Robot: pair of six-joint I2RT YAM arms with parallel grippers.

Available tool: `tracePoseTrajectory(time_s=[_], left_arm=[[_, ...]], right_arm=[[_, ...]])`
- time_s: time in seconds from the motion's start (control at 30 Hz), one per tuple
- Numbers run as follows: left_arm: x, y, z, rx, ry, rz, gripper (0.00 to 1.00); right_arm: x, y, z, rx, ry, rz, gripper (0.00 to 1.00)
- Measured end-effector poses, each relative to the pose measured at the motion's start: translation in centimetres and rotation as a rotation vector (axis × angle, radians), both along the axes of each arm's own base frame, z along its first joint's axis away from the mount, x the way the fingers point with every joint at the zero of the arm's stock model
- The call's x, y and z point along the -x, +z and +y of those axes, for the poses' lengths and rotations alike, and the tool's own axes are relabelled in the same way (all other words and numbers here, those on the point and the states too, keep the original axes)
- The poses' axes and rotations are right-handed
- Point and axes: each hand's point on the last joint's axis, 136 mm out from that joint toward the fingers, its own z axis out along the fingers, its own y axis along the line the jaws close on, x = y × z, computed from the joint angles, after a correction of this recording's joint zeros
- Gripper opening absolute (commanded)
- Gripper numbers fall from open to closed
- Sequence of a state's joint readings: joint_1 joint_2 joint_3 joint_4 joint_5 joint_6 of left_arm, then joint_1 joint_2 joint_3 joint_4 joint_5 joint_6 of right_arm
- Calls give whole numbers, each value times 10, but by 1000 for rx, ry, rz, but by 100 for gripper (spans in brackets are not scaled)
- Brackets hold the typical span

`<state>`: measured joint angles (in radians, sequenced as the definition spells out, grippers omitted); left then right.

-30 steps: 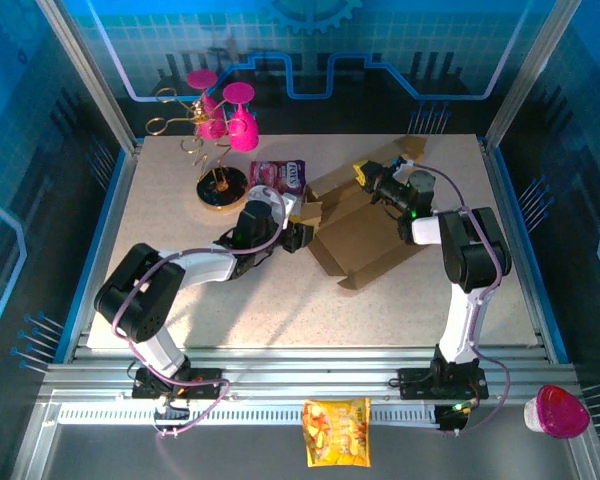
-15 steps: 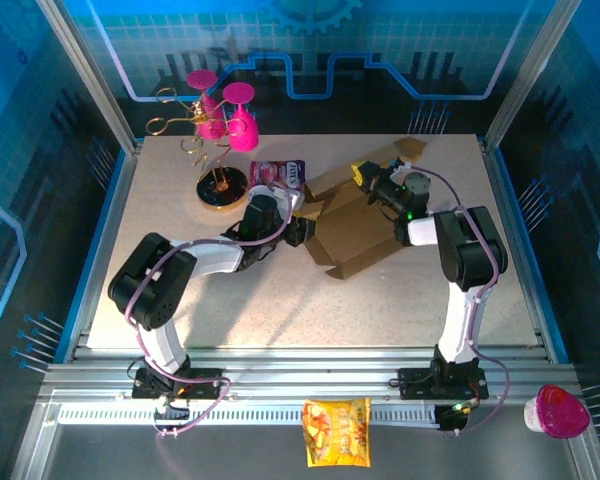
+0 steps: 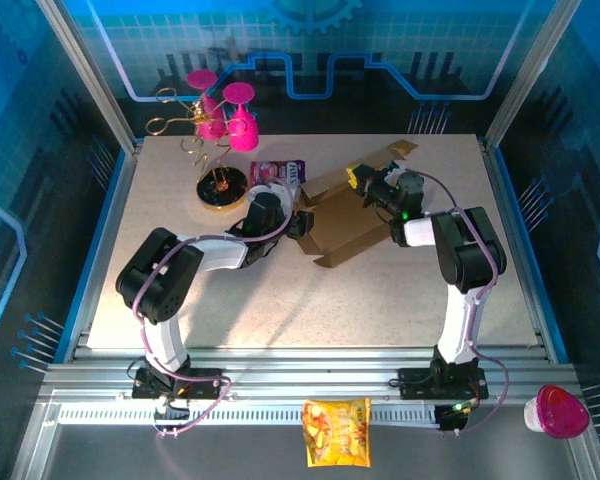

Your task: Fold the paper box

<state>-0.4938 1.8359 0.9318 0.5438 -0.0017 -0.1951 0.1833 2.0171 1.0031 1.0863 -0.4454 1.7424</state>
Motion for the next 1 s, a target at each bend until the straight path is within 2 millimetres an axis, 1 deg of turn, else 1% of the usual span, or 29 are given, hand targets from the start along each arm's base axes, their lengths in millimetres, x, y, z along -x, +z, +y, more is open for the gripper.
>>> tracePoseTrajectory(time_s=[0.1,0.23,0.33,0.4,0.47,0.53,0.63,0.7,0.77,0.8,0.87,0.93,1.0], left_arm=[[-7,6,5,12,42,-21,57],[-9,6,9,32,52,-10,56],[-6,7,5,69,27,10,56],[-3,9,0,97,5,21,57],[4,13,-4,126,-16,35,57],[17,19,-9,157,-44,45,57],[39,36,-22,193,-99,44,58],[55,48,-33,211,-140,40,58],[71,55,-39,224,-168,47,58],[78,56,-40,225,-179,53,58],[87,54,-36,217,-183,68,58],[93,52,-32,207,-182,86,58],[97,53,-30,200,-189,99,58]], right_arm=[[1,3,0,10,-9,16,0],[3,5,-2,50,-33,53,0],[10,12,-5,88,-56,88,0],[18,19,-10,118,-74,113,0],[31,27,-15,154,-89,139,0],[46,39,-20,196,-99,167,0],[73,57,-27,250,-105,199,0],[88,63,-29,270,-104,223,0],[98,62,-30,283,-102,257,0],[101,58,-32,292,-109,280,0],[103,47,-35,310,-119,326,0],[100,31,-37,332,-122,385,0],[91,22,-35,346,-122,412,0]])
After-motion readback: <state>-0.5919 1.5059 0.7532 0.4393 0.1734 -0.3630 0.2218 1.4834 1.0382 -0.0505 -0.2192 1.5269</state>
